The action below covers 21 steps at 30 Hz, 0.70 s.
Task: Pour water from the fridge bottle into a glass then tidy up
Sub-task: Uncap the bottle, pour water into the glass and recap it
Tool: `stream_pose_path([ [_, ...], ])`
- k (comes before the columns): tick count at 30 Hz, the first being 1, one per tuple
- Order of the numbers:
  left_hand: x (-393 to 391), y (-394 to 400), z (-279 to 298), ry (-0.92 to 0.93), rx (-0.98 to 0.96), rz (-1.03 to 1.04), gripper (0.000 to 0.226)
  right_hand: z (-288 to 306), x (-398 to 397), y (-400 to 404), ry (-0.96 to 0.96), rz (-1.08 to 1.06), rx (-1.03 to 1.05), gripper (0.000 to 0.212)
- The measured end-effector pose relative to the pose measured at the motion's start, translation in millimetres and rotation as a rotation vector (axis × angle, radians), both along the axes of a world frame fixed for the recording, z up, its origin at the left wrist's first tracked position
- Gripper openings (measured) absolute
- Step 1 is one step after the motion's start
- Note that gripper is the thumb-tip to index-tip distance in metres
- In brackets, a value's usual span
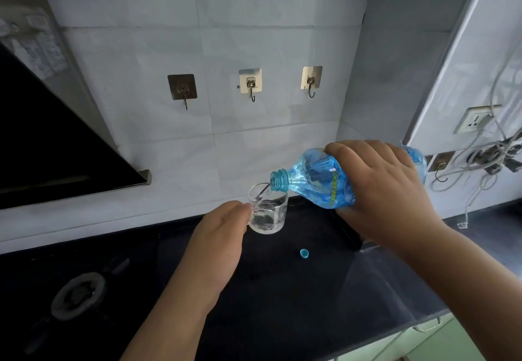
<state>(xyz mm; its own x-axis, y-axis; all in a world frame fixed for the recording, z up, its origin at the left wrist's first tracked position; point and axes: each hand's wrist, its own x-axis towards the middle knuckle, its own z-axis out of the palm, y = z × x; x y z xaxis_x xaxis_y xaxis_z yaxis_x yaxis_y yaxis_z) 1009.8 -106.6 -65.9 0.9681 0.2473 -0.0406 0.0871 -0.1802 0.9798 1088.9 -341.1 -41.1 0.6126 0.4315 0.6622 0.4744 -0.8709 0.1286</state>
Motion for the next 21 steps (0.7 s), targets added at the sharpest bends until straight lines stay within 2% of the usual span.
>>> stream_pose_path([
  [21, 5.4, 1.1, -2.0, -0.003, 0.062, 0.021, 0.052, -1.7, 4.7, -8.1, 0.034, -0.019, -0.007, 0.081],
])
